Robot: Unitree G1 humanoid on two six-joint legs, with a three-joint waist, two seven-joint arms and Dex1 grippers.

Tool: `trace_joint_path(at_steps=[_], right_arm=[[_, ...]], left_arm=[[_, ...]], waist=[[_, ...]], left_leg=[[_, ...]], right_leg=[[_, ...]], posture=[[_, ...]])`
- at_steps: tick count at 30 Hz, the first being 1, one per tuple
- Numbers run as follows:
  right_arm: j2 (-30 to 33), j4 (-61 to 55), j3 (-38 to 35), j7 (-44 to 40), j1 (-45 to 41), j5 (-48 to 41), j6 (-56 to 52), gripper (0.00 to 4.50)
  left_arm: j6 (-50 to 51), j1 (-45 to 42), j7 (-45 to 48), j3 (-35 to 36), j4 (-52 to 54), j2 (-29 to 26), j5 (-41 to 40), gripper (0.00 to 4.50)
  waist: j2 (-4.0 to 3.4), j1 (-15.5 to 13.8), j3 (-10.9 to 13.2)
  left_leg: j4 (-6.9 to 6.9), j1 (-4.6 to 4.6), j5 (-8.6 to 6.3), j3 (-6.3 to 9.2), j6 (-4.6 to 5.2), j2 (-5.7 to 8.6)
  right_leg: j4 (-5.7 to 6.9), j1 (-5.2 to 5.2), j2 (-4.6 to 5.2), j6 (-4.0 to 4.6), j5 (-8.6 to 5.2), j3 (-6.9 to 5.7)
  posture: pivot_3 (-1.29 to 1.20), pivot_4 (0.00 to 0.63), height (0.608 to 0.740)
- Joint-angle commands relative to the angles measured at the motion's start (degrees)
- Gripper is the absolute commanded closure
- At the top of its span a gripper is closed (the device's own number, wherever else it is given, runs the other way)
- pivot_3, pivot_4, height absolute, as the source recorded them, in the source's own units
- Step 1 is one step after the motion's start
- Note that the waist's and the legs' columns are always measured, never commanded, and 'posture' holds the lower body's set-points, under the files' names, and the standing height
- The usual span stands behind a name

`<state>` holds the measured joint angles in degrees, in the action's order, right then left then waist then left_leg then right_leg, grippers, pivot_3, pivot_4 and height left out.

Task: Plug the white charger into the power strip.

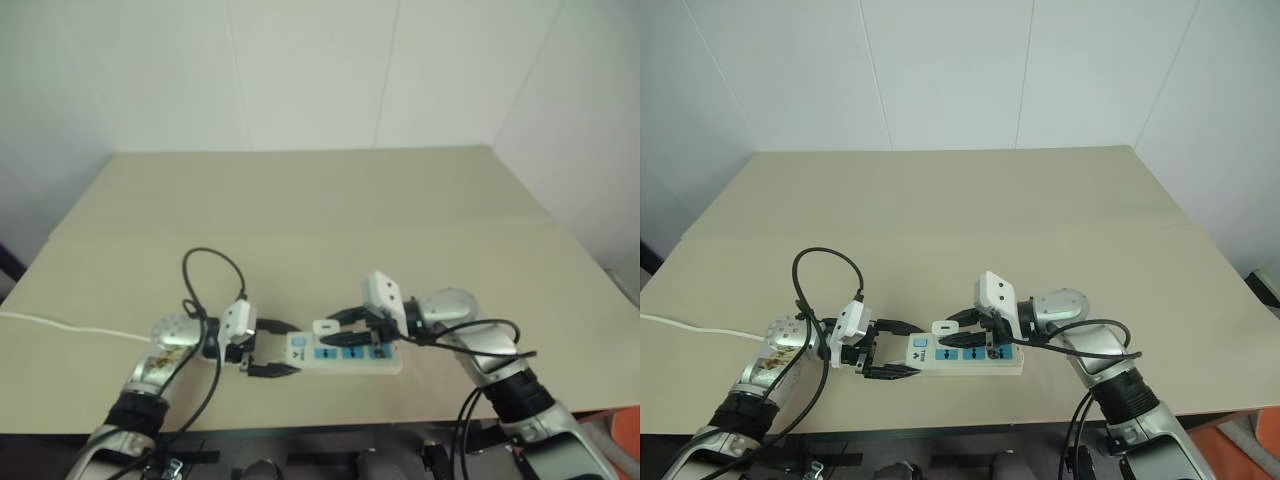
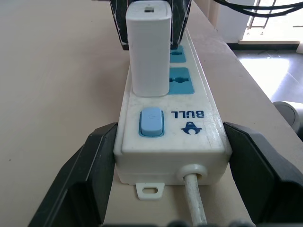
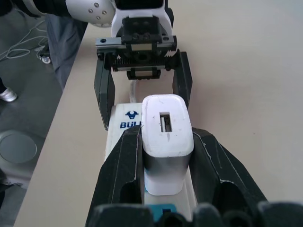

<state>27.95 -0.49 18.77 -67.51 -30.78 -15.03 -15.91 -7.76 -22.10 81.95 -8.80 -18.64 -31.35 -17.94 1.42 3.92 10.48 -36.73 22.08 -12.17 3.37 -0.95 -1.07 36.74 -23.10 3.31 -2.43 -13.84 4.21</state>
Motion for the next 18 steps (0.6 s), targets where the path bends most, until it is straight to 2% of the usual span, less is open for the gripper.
trace_joint_path(at_steps=[1,16,18], right_arm=[[-1.0,1.4,2.6,1.7,0.4,3.3,-0.8,3.38],[-3.0,5.8,-0.2,-0.5,0.4,1.1,1.4,3.38],[-2.9,5.8,-0.7,-1.6,-0.2,0.3,0.9,2.64]], left_arm=[[0.0,0.9,-0.6,-0.3,-0.1,-0.6,1.6,1.28],[-0.1,1.0,-1.0,-0.5,-0.3,-0.4,1.4,1.28],[-0.2,1.0,-1.0,-0.5,-0.4,-0.4,1.5,1.28]], waist=[[0.09,0.1,-0.1],[0.21,0.1,-0.4],[0.21,0.0,-0.4]], left_leg=[[0.00,-0.04,0.00,0.00,0.00,-0.02],[0.00,-0.22,0.00,-0.01,0.00,-0.14],[0.00,-0.22,0.00,-0.01,0.00,-0.14]], right_leg=[[0.02,0.02,-0.03,0.01,-0.01,0.00],[0.12,0.08,-0.15,0.05,-0.02,0.01],[0.12,0.08,-0.15,0.05,-0.02,0.01]], posture=[[0.00,0.150,0.740],[0.00,0.150,0.740],[0.00,0.150,0.740]])
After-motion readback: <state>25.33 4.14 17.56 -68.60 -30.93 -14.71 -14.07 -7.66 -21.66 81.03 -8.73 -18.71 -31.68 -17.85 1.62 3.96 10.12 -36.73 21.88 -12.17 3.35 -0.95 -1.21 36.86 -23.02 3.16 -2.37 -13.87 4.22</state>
